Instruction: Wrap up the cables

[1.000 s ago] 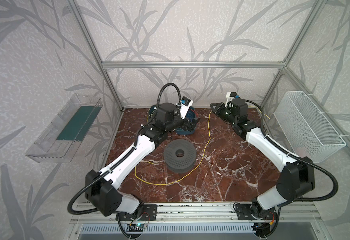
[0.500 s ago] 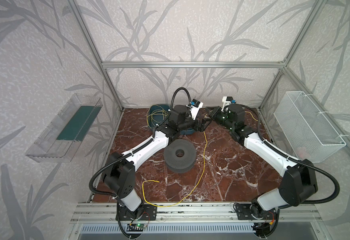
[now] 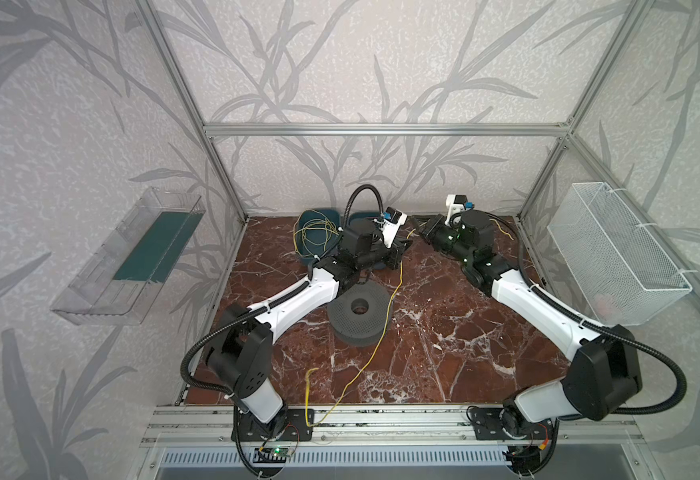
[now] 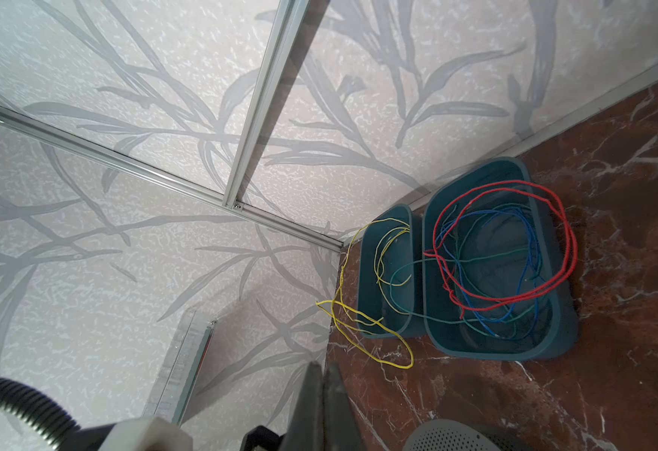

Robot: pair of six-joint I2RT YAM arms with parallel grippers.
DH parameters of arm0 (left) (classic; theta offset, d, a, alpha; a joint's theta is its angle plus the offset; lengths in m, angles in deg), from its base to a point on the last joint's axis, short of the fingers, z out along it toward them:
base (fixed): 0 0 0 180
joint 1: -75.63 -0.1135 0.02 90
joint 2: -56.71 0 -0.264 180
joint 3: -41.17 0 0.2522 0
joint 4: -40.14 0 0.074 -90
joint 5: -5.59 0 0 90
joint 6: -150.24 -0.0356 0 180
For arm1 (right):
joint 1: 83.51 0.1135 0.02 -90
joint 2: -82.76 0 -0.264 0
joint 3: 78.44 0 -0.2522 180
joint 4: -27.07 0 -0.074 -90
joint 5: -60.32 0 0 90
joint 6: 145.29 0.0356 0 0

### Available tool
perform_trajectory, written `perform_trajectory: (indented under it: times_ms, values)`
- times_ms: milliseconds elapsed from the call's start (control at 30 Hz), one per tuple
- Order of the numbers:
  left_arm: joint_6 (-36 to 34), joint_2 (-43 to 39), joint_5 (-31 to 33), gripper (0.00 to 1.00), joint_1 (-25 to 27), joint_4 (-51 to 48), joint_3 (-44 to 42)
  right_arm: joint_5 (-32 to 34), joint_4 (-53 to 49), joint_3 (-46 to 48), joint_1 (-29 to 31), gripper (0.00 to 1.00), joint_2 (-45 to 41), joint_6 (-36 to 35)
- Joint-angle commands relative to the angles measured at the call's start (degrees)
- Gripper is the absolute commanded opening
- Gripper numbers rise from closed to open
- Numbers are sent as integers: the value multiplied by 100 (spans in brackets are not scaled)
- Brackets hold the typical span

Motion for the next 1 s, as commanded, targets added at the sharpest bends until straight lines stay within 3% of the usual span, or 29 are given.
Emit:
perform_trajectory:
  times_ms: [0,67,200,500,633,767,967]
  values:
    - [-125,-281,441,0,-18,142,25,-362,44,-140,-2,17,-114,-39]
    - [-214,-346,910,0,-29,-157,206,-711,-87,-320,-67,39,-73,-94]
    - [-569,-451,1446,0,-135,-708,534,-1014,-698,-577,-110,57,-340,-382]
    - [-853,-597,1686,0,-294,-1220,852,-1039,-1363,491,-404,67,-1955,-234]
    - [-934,-726,1632,0,-302,-1371,880,-520,-2271,497,-828,72,-2609,-669]
    - [-967,-910,1562,0,-303,-1376,820,-876,-1844,638,-1709,74,-2274,15]
    - [-960,-1097,1467,0,-291,-1350,696,-1472,-578,408,-1969,75,-908,1129]
